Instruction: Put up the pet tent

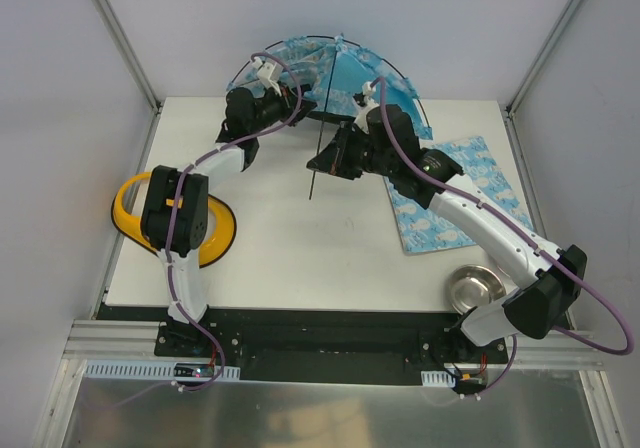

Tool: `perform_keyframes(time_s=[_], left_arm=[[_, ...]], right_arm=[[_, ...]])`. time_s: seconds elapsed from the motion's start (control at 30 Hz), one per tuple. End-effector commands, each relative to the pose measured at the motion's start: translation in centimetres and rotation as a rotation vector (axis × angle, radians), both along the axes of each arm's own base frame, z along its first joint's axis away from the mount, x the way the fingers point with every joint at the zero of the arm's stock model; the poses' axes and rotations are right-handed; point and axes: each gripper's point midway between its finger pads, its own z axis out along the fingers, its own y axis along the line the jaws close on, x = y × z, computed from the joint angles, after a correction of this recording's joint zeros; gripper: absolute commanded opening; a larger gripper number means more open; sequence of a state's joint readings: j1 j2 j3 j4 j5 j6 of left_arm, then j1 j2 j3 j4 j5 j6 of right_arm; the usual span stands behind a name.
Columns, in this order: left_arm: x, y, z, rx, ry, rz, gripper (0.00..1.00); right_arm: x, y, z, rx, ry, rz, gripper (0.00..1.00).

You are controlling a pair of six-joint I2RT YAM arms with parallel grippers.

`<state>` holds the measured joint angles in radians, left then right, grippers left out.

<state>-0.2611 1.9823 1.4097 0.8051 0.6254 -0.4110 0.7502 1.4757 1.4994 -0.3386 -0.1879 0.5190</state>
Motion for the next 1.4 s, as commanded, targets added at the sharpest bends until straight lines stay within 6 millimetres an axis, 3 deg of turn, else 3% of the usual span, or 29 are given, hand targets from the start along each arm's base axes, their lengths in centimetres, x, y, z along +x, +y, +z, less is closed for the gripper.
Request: perform_keyframes(time_s=[0.0, 0.37, 0.57, 1.03, 1.37], left_arm=[[-2.1, -1.4, 3.4, -0.026, -0.031, -0.087, 0.0], [-10.3, -2.4, 4.1, -0.029, 0.068, -0.208, 0.0], [-14.2, -2.5, 4.1, -0.004, 0.079, -0.25, 0.0], [-18.8, -1.3, 4.0, 0.001, 0.265, -0.264, 0.0], [-20.4, 0.0, -0.3, 0.219, 0.216, -0.223, 0.0]], right_arm=[[3.2, -1.3, 4.6, 0.1, -0.138, -0.134, 0.0], [8.5, -4.4, 7.8, 0.27, -0.24, -0.426, 0.0], [11.3, -5.3, 7.7, 0.359, -0.259, -0.548, 0.0], [15.4, -4.6, 4.5, 0.304, -0.299, -0.678, 0.0], [17.1, -4.1, 3.5, 0.311, -0.271, -0.744, 0.0]])
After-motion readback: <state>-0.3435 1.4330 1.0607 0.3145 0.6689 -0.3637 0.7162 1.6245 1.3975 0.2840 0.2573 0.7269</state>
